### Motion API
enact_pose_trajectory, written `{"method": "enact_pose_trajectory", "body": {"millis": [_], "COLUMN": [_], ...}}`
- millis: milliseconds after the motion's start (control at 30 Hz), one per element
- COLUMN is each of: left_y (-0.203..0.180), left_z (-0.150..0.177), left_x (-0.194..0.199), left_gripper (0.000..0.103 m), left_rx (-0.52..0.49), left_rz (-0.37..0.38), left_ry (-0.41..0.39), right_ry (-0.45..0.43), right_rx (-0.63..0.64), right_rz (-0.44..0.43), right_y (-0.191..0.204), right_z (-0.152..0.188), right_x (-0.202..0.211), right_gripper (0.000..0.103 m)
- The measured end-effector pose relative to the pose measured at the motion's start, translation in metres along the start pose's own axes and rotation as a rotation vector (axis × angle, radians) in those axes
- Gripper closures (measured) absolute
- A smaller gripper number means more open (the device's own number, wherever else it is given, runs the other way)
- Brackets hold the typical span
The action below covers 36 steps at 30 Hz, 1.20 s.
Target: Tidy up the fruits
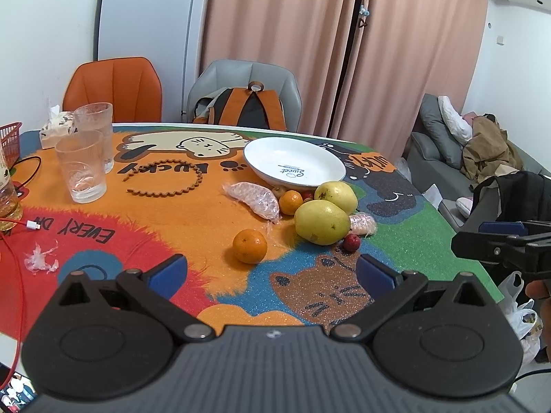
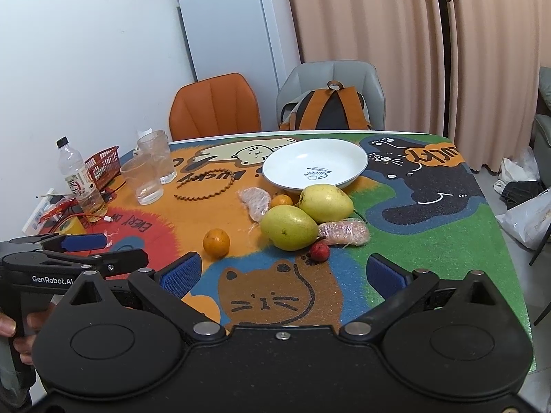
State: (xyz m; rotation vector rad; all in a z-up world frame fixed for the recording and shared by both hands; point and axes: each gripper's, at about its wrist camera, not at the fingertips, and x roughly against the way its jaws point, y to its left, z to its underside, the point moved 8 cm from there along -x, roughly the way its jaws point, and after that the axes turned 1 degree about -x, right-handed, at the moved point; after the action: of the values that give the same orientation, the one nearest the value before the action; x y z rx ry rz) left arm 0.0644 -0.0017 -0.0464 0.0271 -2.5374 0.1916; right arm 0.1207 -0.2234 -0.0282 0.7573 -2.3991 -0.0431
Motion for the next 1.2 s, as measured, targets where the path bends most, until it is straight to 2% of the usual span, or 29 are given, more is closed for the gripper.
{"method": "enact_pose_trajectory", "body": {"millis": [1200], "left_y": [0.0025], "left_z": [0.0031], "left_x": [-0.0006], "left_gripper": [0.0], "left_rx": [0.002], "left_rz": [-0.003], "left_ry": [0.001], "right_ry": [0.012], "right_rx": [0.006], "right_rz": [0.005], "right_y": [-0.0014], "right_z": [0.0047], "right_x": [-0.0005], "right_gripper": [0.0]}}
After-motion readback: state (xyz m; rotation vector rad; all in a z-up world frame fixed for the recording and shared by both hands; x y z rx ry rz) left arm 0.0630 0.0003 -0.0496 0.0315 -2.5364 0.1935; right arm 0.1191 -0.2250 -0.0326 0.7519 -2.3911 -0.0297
